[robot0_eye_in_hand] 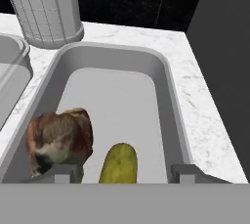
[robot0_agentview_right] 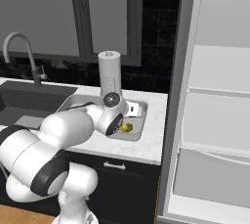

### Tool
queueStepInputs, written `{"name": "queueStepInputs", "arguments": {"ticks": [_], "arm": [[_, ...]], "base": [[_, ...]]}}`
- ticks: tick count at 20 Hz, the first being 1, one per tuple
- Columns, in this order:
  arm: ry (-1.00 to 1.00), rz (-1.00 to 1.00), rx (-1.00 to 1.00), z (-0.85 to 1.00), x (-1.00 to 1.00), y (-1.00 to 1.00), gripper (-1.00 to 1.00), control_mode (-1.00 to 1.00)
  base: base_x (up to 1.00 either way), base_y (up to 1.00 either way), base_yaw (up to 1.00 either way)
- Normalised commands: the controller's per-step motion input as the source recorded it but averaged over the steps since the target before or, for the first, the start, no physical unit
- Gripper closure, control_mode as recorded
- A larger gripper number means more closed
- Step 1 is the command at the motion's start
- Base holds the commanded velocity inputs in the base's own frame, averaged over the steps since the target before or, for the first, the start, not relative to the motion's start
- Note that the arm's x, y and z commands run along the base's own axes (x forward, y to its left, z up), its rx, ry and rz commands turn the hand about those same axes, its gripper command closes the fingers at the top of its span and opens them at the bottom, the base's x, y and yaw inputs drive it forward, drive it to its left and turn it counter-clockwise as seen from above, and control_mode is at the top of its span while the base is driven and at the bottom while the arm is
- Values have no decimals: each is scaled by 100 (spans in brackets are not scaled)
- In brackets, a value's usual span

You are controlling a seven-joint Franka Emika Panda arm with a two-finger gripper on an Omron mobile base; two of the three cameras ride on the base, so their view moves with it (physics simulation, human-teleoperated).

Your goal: Place one cucumber and one steak in each tupperware on the nearby counter, to pack two identical lunches.

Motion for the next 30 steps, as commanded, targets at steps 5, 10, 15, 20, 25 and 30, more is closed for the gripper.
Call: {"name": "queueStepInputs", "arguments": {"ticks": [5,10,15,20,25,30], "arm": [[0,0,0,0,0,0,-100,-100],[0,0,0,0,-3,0,-100,-100],[-18,0,-1,43,-47,0,-100,-100],[-28,0,-5,79,-53,19,-100,-100],[-9,0,-5,76,-36,48,-100,-100],[11,0,0,74,-68,38,-100,-100]], "base": [[0,0,0],[0,0,0],[0,0,0],[0,0,0],[0,0,0],[0,0,0]]}}
